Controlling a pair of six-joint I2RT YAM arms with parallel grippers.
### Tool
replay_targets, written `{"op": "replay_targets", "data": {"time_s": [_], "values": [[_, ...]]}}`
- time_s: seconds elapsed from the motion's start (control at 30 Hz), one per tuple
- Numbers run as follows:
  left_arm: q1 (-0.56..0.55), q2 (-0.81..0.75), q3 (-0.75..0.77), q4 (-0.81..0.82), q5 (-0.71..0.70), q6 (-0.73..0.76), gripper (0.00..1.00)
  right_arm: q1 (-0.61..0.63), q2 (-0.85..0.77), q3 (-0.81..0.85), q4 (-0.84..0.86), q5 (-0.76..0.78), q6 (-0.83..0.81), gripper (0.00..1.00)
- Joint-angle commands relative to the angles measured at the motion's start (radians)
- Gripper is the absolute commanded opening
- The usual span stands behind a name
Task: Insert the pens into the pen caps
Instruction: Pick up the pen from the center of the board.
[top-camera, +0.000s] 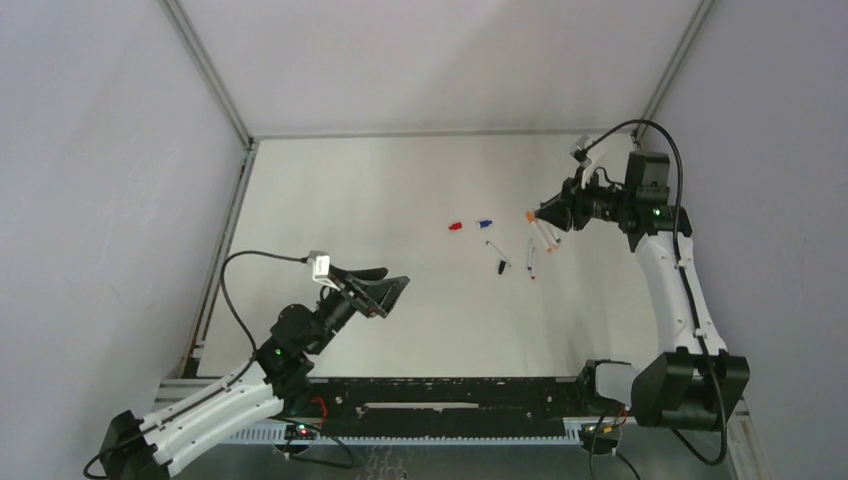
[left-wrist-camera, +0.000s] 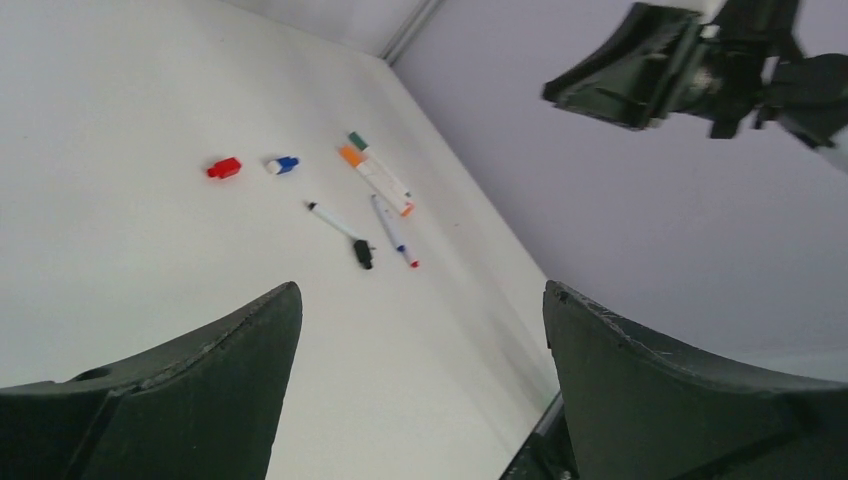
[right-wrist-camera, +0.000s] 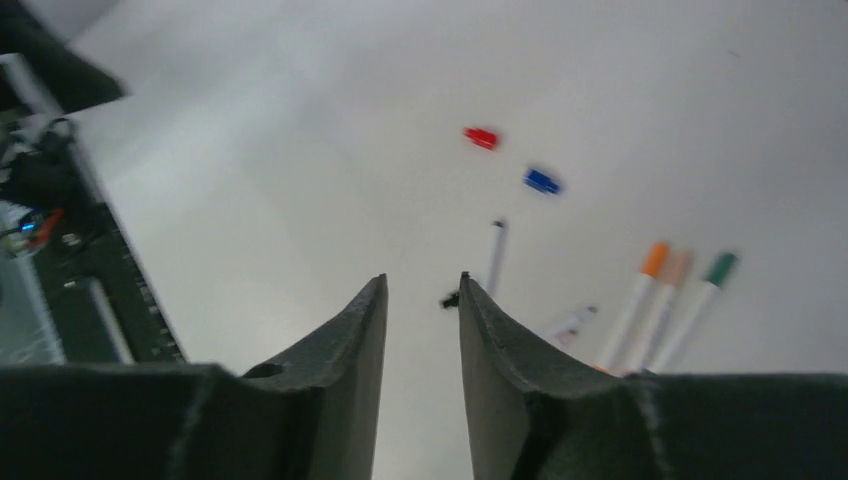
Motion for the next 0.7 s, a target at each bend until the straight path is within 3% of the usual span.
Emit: {"op": "replay_targets", "data": {"time_s": [0.0,0.07,0.17,0.43,0.67], "values": [[0.002,0.073,0.102,-0.057,-0.023,0.110,0.95,-0.002,-0.069,-0.072,0.048,-0.266,-0.041,0.44],[0.005,0.119,0.120,-0.039,-0.018,0.132,0.94,0.001,-0.072,-0.105,0.042,-0.310,-0.056,0.51],[0.005,0.182,0.130,0.018,-0.007,0.141,0.94,0.026,-0.050,-0.116,0.031,-0.265,-0.051,0.52],[0.005,0.272,0.077,0.155,0.000,0.084,0.94,0.213,0.092,-0.116,0.117,0.208,0.076,0.43],[0.008,0.255,0.028,0.195,-0.038,0.068,0.94,0.272,0.219,-0.115,0.195,0.467,0.192,0.39]]}}
